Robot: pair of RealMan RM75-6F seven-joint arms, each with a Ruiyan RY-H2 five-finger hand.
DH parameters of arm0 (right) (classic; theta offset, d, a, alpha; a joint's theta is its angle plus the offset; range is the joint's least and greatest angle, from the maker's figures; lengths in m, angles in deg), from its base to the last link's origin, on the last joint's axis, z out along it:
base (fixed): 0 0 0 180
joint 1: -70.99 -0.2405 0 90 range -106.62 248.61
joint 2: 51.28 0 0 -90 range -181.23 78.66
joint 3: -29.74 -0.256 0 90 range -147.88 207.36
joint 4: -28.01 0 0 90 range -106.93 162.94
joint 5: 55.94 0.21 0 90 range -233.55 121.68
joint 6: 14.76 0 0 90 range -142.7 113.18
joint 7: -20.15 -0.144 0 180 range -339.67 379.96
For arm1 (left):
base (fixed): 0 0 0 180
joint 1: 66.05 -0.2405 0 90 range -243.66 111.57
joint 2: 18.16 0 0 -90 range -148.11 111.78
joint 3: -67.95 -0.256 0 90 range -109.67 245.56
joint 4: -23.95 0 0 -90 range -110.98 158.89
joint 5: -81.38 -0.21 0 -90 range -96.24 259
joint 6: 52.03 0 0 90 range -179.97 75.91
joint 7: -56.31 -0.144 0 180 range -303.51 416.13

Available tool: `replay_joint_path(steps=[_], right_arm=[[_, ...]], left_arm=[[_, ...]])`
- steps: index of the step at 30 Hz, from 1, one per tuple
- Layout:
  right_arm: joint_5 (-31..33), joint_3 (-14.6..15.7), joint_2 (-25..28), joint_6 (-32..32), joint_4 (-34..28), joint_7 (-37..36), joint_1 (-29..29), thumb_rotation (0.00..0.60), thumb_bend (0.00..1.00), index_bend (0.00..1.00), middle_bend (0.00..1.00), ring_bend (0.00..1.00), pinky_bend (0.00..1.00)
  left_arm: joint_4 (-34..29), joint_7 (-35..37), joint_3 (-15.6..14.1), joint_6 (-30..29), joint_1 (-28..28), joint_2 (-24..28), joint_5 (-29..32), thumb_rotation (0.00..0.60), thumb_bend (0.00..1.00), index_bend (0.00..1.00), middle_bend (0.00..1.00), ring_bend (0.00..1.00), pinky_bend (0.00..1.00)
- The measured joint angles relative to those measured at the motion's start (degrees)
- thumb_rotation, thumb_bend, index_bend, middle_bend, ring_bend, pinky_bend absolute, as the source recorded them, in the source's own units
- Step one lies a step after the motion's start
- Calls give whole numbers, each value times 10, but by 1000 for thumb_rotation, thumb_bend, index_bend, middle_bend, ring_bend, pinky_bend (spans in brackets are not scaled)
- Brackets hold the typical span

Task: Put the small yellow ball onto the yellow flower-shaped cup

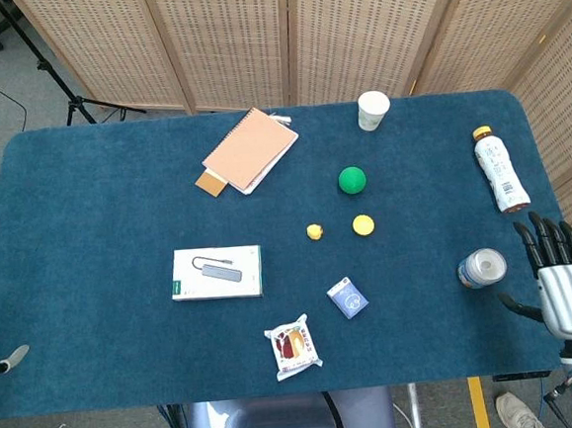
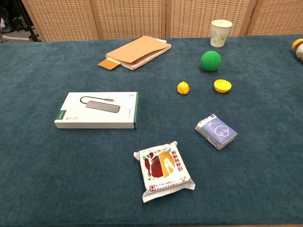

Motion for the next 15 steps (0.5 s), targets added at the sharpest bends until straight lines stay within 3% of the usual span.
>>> replay_joint_path(steps=[7,15], right_arm=[[-18,-3,-6,-1,28,-36,20,600,0,0,0,0,0],[-39,-34,11,70,-15,-32,-36,600,0,47,0,0,0]], left_arm=[[1,4,-2,3,-1,1,4,600,0,0,0,0,0],[0,7,0,2,-1,1,6,600,0,0,0,0,0]])
